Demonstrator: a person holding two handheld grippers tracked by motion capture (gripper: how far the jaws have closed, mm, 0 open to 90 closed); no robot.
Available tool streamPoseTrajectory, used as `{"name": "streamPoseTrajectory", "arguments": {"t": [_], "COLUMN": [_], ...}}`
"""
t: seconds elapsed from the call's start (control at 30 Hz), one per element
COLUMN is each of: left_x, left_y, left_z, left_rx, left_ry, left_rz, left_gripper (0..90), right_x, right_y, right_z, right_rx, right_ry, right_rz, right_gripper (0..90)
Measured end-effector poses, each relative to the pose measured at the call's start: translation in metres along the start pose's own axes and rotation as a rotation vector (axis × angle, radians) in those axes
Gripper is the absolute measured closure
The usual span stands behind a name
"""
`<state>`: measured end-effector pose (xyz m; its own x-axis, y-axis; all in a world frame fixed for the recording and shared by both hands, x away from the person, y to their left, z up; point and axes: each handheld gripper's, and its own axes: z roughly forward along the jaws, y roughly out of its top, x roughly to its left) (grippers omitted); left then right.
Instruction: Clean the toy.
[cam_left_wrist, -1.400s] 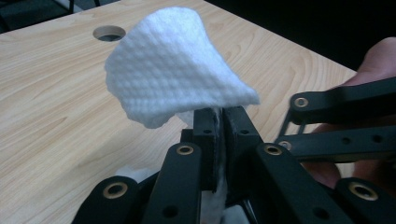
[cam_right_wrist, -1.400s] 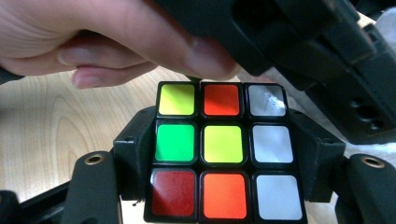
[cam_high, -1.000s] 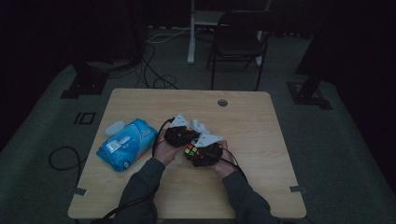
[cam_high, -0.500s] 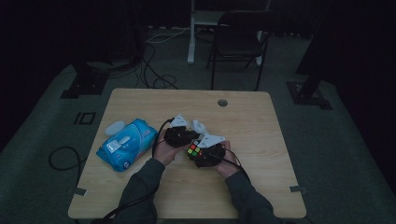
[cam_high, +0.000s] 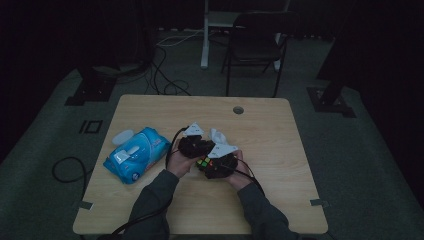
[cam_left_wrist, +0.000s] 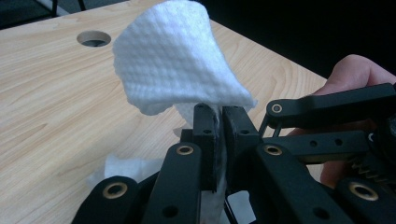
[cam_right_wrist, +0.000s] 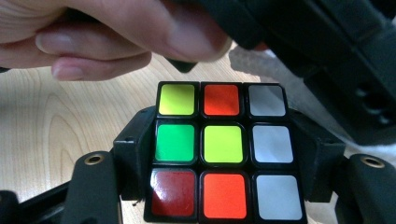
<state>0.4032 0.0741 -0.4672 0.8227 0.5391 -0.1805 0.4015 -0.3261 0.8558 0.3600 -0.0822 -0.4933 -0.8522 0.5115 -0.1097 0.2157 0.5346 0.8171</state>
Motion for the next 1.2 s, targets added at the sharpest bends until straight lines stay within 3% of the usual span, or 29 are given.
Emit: {"name": "streamPoseTrajectory", "arguments": {"t": [0.4,1.2], "left_x": [0.0045,0.0028], "left_y": [-0.0023,0.0023], "left_z": [0.0004,-0.0037], "left_rx": [0.007,-0.009], "left_ry": [0.013,-0.007], "left_rz": [-0.013,-0.021], "left_gripper": [85.5,84.8], "right_x": [0.0020,-0.0011], "right_y": [0.0045,0.0018], "right_z": [-0.0027,-0.0023], "right_rx": [-0.006,-0.003], "right_ry": [0.003,-0.010], "right_rz": [-0.019,-0.008], "right_gripper": [33.9,33.9]}}
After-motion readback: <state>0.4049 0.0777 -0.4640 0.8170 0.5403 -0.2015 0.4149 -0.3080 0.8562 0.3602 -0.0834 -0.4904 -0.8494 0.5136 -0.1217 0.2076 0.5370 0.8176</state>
